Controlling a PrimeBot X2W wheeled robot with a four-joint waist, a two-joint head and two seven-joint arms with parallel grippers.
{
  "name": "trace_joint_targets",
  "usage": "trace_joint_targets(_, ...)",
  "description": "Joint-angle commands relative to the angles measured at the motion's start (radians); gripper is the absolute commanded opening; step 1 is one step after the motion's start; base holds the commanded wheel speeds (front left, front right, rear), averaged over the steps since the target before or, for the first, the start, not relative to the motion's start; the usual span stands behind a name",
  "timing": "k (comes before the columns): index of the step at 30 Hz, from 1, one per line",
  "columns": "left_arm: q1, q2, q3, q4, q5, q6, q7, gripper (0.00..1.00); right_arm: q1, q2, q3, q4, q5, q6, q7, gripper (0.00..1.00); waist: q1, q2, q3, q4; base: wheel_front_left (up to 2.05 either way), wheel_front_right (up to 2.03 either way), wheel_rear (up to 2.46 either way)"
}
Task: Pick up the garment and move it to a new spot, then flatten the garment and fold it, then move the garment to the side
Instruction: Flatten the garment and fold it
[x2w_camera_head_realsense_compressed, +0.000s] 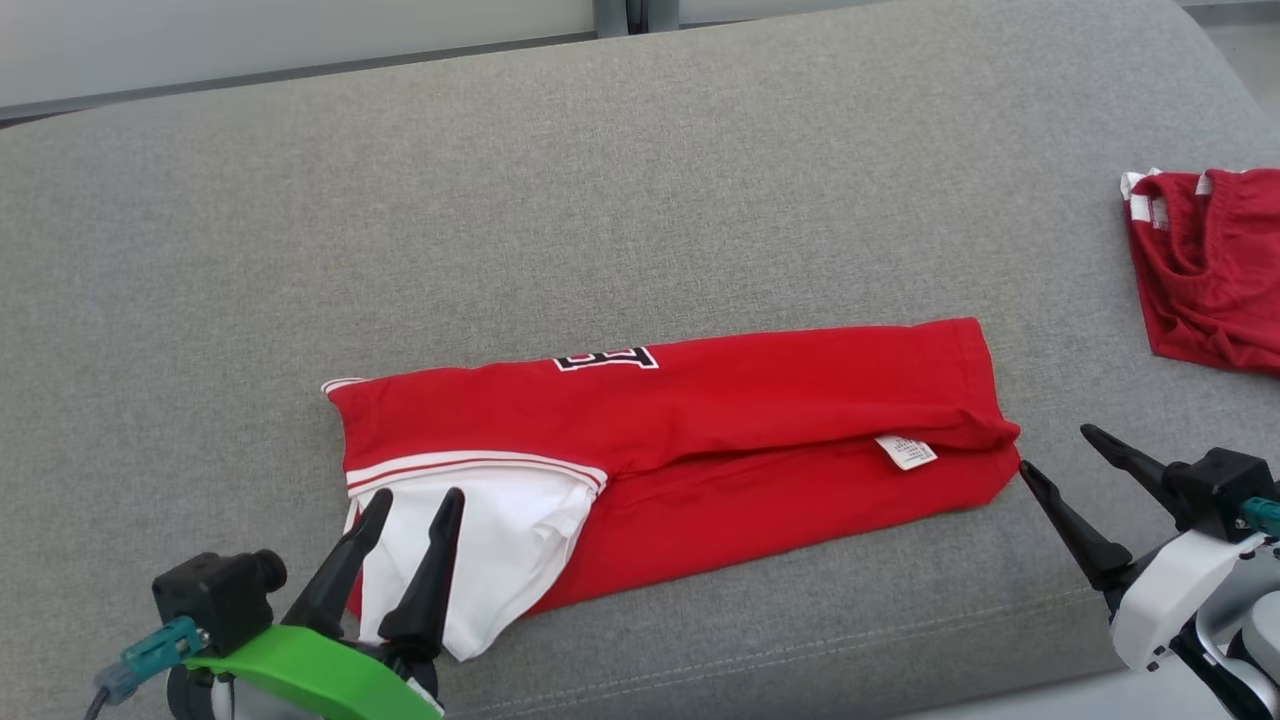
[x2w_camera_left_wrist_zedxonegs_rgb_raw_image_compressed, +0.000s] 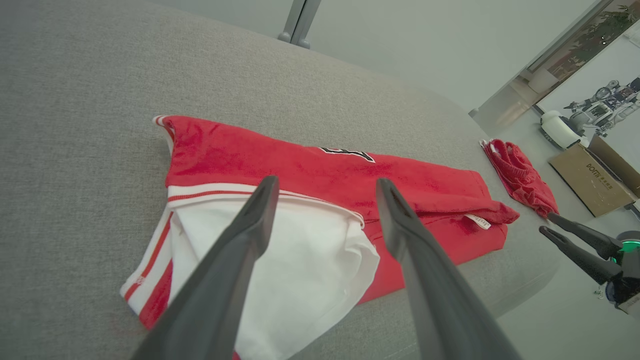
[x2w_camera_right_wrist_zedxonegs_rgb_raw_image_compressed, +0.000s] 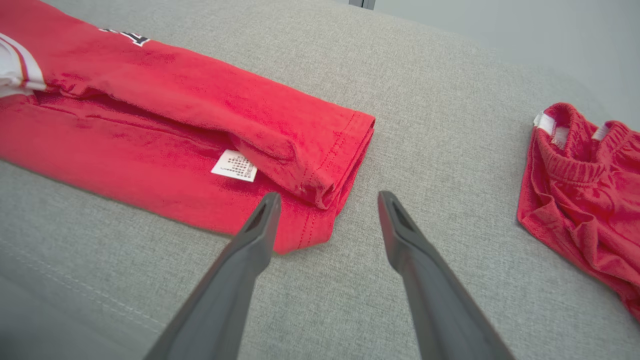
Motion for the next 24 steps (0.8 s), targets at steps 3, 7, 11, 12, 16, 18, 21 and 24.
trace_joint_targets(3,-0.046,-0.030,-0.028,0.014,0.039,-0.005,-0.020,1.00,0.014,0.010,-0.035,-0.008,0.056,-0.001,-0.003,1.00,0.0000,-0.0001,-0.043,0.009,0.00,0.00,0.00)
trace_joint_targets(7,-0.072,-0.055,-0.049,0.039,0.077,-0.003,-0.043,1.00,-0.007,0.026,-0.076,0.006,0.098,-0.001,0.020,1.00,0.0000,-0.0001,-0.074,0.028,0.00,0.00,0.00)
trace_joint_targets(11,-0.092,-0.079,-0.059,0.070,0.102,0.010,-0.071,1.00,-0.023,0.058,-0.136,0.050,0.118,-0.001,0.067,1.00,0.0000,-0.0001,-0.100,0.055,0.00,0.00,0.00)
trace_joint_targets(12,-0.098,-0.086,-0.059,0.078,0.108,0.012,-0.079,1.00,-0.027,0.072,-0.155,0.067,0.120,-0.001,0.082,1.00,0.0000,-0.0001,-0.105,0.063,0.00,0.00,0.00)
trace_joint_targets(16,-0.108,-0.105,-0.060,0.100,0.117,0.020,-0.097,1.00,-0.035,0.118,-0.212,0.125,0.117,-0.001,0.128,1.00,0.0000,-0.0001,-0.115,0.087,0.00,0.00,0.00)
trace_joint_targets(18,-0.115,-0.110,-0.058,0.112,0.122,0.022,-0.105,1.00,-0.044,0.155,-0.248,0.169,0.113,-0.001,0.161,1.00,0.0000,-0.0001,-0.118,0.103,0.00,0.00,0.00)
trace_joint_targets(21,-0.114,-0.116,-0.056,0.125,0.119,0.022,-0.111,1.00,-0.057,0.222,-0.299,0.239,0.125,-0.001,0.207,1.00,0.0000,-0.0001,-0.118,0.126,0.00,0.00,0.00)
trace_joint_targets(24,-0.111,-0.113,-0.056,0.129,0.116,0.020,-0.113,1.00,-0.076,0.277,-0.347,0.310,0.133,-0.001,0.239,1.00,0.0000,-0.0001,-0.113,0.151,0.00,0.00,0.00)
